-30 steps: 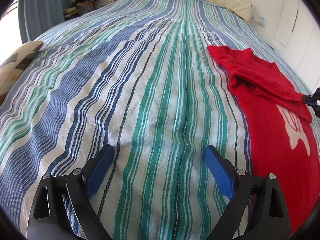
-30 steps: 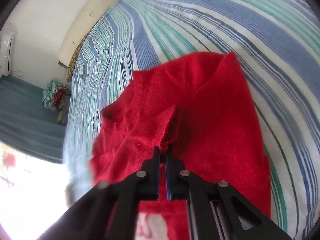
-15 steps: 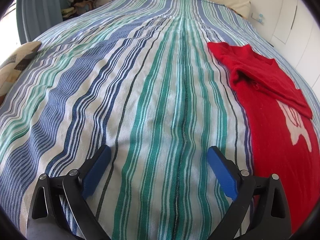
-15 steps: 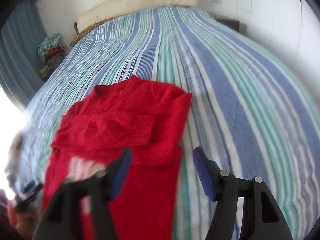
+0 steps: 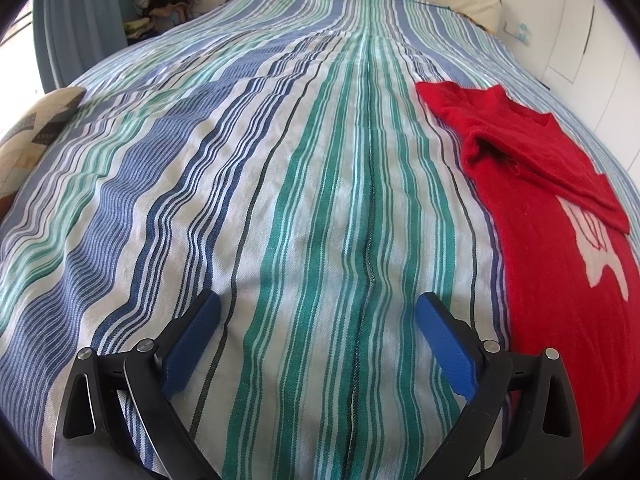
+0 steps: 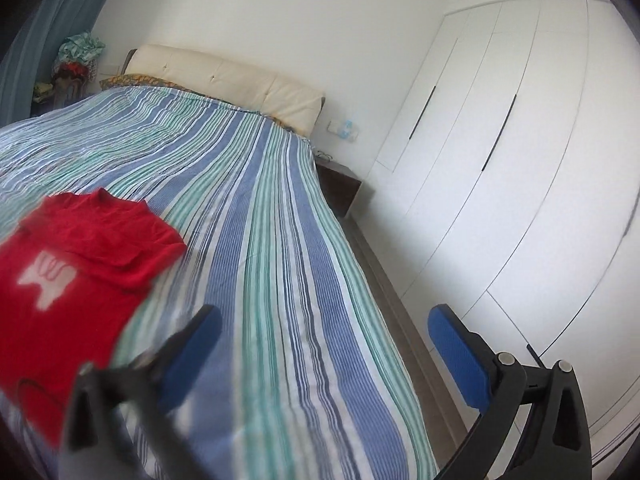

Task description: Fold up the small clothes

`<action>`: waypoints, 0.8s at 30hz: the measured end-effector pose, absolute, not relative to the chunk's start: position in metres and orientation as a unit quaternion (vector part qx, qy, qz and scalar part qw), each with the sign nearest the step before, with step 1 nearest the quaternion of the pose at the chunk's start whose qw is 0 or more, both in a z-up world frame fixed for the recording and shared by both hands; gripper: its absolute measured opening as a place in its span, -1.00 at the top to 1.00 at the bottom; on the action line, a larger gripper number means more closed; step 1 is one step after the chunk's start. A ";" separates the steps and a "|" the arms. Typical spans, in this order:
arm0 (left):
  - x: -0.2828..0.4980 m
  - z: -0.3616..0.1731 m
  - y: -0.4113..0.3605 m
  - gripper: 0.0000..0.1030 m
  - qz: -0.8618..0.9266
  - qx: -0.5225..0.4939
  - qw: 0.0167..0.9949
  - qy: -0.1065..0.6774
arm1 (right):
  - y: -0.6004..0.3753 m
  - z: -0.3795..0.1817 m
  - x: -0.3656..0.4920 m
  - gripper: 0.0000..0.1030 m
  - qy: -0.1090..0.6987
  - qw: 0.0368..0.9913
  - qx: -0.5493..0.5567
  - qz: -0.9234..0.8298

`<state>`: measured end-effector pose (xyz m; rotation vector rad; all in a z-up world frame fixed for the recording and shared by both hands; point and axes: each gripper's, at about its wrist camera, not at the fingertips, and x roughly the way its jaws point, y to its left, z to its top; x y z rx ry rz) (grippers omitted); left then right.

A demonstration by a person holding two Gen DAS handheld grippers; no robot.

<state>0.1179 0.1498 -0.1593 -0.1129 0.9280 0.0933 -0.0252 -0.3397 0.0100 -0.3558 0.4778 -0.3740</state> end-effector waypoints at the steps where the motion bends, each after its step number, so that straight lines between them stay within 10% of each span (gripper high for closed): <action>1: 0.117 -0.159 0.150 -0.91 0.045 -0.054 0.892 0.447 | -0.337 0.006 -0.028 -0.98 0.236 0.942 -0.162 -0.174; 24: 0.115 -0.161 0.148 -0.95 0.045 -0.049 0.891 0.450 | -0.267 -0.060 -0.015 -0.98 0.277 0.954 -0.096 -0.064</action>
